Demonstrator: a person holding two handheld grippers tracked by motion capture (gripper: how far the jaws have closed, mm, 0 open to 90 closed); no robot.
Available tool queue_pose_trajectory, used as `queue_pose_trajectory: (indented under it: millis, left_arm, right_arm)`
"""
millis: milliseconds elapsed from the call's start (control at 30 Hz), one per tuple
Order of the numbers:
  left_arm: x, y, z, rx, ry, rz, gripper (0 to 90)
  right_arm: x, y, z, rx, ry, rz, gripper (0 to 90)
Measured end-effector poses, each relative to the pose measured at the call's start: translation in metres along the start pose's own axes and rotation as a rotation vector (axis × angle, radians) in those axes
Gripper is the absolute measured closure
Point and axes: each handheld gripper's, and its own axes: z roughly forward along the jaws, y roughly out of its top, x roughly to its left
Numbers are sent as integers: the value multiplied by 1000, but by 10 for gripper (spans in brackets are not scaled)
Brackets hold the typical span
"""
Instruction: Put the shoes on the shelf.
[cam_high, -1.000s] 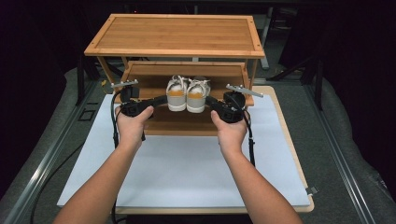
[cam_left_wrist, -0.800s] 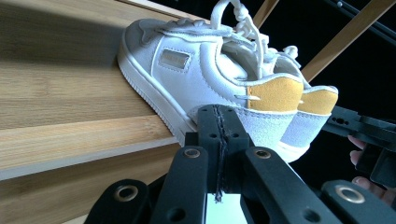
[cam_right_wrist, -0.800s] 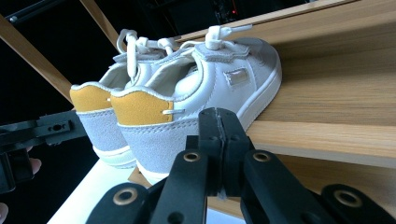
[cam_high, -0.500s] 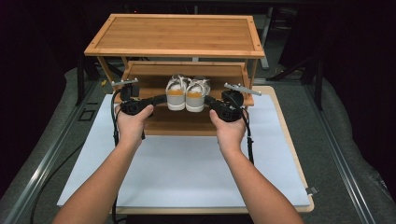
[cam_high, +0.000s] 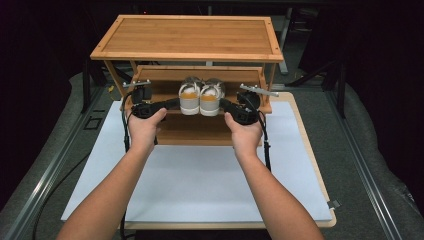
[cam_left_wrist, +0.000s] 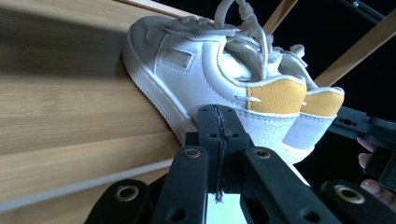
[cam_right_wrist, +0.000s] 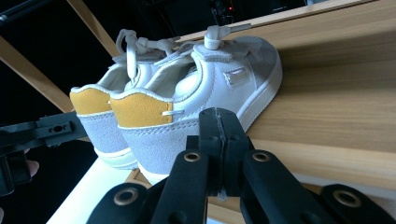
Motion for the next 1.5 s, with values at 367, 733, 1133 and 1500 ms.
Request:
queue_pose_trajectory:
  millis: [367,733,1133,1500]
  left_arm:
    - [5,6,11,-9,8,-5,897]
    - [12,14,22,-9,6,-36,897]
    - [14,18,33,-23,32,-38,897]
    - [16,18,38,-34,40,-32,896]
  right_arm:
    - [-6,6,12,-9,-23,13,900]
    - [-8,15,24,2,-54,5,900]
    - [-13,20,36,-5,-72,17,900]
    - [-17,23,43,7,-84,16,894]
